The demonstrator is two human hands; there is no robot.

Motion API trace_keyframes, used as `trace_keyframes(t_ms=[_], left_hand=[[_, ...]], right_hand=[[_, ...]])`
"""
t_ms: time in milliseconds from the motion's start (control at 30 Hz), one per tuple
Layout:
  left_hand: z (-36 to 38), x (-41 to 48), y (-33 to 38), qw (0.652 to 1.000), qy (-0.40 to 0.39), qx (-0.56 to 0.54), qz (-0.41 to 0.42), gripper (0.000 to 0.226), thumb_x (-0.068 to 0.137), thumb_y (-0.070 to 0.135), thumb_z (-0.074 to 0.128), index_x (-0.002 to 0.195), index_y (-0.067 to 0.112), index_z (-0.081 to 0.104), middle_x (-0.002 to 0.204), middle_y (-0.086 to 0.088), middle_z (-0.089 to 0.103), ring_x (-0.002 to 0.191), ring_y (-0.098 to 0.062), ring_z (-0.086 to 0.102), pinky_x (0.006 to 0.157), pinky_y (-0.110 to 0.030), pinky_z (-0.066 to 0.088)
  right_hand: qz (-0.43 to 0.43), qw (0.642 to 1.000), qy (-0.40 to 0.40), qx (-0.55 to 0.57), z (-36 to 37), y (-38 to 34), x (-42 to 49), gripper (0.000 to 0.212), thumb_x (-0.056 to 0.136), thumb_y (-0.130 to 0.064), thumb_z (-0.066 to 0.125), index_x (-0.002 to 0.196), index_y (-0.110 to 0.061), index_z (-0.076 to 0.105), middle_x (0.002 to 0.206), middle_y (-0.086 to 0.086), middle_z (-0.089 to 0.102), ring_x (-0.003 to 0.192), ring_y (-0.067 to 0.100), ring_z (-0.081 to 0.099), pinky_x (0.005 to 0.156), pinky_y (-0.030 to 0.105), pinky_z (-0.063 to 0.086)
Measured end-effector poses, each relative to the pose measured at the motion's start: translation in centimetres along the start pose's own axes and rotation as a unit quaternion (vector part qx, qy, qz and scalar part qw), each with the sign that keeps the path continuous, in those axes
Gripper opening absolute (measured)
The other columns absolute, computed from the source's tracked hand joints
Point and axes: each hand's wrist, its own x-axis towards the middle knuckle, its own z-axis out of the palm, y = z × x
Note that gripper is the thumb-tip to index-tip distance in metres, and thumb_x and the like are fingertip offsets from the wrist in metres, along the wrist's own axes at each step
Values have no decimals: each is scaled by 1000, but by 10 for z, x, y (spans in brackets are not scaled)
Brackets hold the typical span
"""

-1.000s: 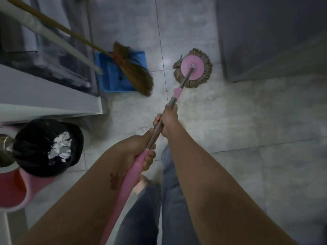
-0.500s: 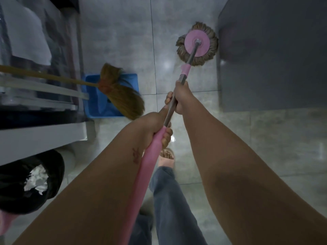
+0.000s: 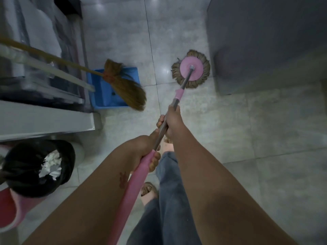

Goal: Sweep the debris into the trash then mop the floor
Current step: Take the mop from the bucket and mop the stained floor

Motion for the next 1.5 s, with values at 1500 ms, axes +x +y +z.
trace_keyframes(t_ms=[1500], left_hand=[[434,103,10,973,15,227,24,57,95,61,39,84,5,48,53,-5,44,30,-12,35,34,-15,31]], right_hand=[[-34,967,110,228,-462,-88,-21,39,104,-43,32,142,-42,26,52,0,41,31,13,42,36,23,42]])
